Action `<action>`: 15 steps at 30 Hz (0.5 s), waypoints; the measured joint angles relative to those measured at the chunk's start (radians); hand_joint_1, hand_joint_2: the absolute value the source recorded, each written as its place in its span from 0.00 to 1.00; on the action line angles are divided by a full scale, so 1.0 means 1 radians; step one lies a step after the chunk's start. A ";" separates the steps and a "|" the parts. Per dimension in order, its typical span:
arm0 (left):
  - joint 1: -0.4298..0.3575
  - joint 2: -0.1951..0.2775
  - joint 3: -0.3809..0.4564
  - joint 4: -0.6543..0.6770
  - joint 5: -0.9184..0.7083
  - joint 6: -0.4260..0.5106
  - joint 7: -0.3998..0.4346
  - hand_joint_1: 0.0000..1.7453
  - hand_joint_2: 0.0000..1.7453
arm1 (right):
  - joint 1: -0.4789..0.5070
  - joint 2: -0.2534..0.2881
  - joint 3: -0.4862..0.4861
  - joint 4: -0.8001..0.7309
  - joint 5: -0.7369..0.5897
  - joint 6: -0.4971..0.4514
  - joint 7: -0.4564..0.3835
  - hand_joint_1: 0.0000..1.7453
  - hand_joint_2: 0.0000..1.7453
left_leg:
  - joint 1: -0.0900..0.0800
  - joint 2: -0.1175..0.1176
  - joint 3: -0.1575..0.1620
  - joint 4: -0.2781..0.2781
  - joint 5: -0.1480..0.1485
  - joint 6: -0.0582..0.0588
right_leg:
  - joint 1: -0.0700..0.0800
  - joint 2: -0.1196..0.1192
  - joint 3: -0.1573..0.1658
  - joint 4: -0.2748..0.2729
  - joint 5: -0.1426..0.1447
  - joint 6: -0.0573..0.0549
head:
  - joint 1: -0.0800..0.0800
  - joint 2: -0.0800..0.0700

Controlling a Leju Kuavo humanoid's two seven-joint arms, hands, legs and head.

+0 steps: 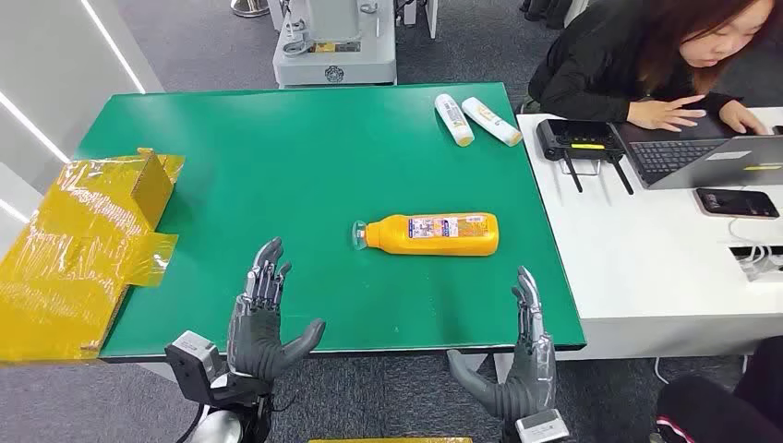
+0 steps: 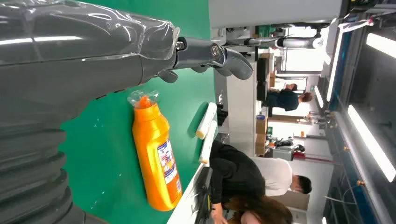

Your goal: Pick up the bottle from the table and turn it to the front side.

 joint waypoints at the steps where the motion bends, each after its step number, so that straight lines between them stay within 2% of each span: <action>1: -0.001 0.001 0.000 0.002 0.000 -0.001 0.000 0.00 1.00 | 0.002 0.000 0.000 -0.002 0.000 -0.001 0.000 0.00 1.00 | 0.000 0.000 0.000 0.000 0.000 0.000 | 0.000 0.000 0.000 0.000 0.000 0.000 | 0.000 0.000; 6: -0.012 0.006 0.000 0.020 0.003 -0.003 0.000 0.00 1.00 | 0.012 0.000 0.000 -0.010 -0.003 -0.008 0.000 0.00 1.00 | 0.000 0.000 0.000 0.000 0.000 0.000 | 0.000 0.000 0.000 0.000 0.000 0.000 | 0.000 0.000; 15: -0.051 0.040 -0.008 0.049 0.055 0.023 -0.005 0.00 1.00 | 0.057 0.000 -0.001 -0.088 -0.036 -0.087 0.005 0.00 1.00 | 0.000 0.000 0.000 0.000 0.000 0.000 | 0.000 0.000 0.000 0.000 0.000 0.000 | 0.000 0.000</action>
